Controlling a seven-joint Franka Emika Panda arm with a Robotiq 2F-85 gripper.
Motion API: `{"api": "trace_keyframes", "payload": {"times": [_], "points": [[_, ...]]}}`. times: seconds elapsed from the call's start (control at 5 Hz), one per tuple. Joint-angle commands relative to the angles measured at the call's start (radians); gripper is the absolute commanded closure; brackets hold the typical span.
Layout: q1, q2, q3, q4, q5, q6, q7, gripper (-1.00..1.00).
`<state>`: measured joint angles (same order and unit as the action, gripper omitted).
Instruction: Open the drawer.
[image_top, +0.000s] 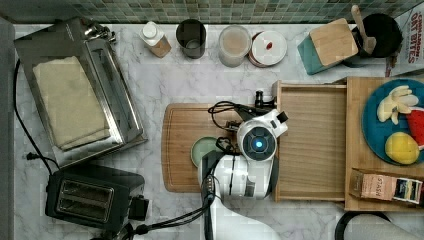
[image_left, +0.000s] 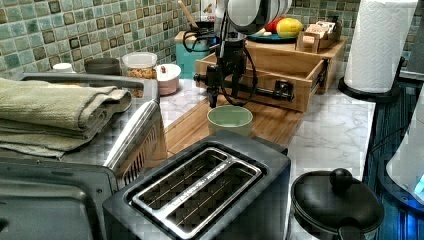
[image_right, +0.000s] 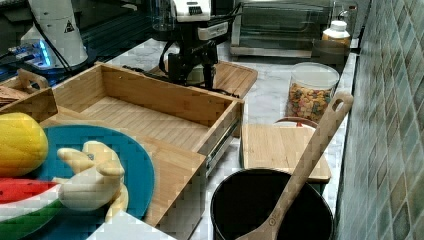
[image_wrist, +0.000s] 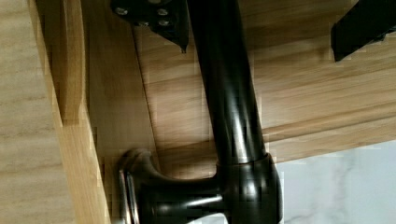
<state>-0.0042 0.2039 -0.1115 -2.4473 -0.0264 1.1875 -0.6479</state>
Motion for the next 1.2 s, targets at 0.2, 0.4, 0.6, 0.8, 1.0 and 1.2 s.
{"api": "trace_keyframes", "payload": {"times": [0.2,0.4,0.6,0.8,1.0,1.2], "points": [[0.254,0.006,0.046,0.017,-0.133,-0.021,0.444,-1.0],[0.248,-0.001,0.057,0.025,-0.164,-0.024,0.533,-1.0],[0.231,-0.001,0.073,0.026,-0.172,-0.025,0.539,-1.0],[0.23,-0.001,0.073,0.026,-0.172,-0.025,0.539,-1.0],[0.239,-0.001,0.065,0.026,-0.168,-0.025,0.536,-1.0],[0.228,-0.001,0.075,0.026,-0.173,-0.025,0.54,-1.0]]}}
